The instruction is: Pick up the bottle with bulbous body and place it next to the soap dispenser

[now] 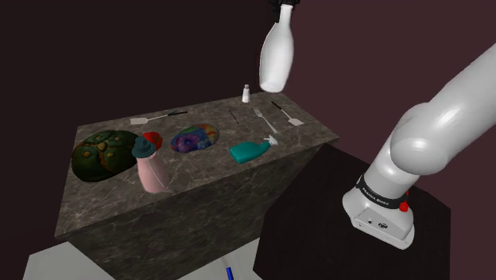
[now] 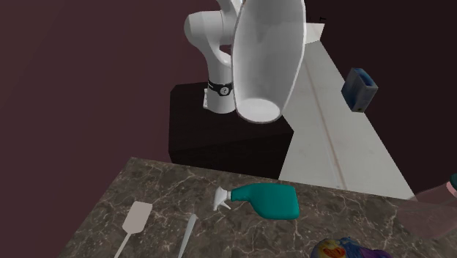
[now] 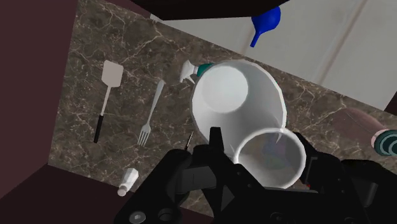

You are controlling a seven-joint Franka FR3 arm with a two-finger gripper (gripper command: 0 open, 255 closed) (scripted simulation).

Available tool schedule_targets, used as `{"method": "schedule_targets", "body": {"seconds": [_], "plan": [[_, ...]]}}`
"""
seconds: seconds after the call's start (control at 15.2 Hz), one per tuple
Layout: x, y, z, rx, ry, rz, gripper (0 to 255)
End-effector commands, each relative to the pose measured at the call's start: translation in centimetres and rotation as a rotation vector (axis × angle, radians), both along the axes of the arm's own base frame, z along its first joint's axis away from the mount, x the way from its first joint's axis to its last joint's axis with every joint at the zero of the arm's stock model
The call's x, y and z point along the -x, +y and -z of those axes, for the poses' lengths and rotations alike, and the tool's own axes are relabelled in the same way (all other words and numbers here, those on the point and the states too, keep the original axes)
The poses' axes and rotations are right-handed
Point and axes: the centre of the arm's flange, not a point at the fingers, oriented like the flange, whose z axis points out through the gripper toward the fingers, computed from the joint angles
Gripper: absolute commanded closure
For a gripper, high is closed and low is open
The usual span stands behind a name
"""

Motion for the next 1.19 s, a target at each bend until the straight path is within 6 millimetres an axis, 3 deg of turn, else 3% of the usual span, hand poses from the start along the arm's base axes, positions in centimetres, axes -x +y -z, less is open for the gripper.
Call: {"method": "schedule_targets", "body": {"seconds": [0.0, 1.12], "plan": [[-0.9, 2.3, -0.3, 0.000, 0.000, 0.001, 255], [-8.9, 23.3, -0.4, 0.000, 0.000, 0.001, 255]]}}
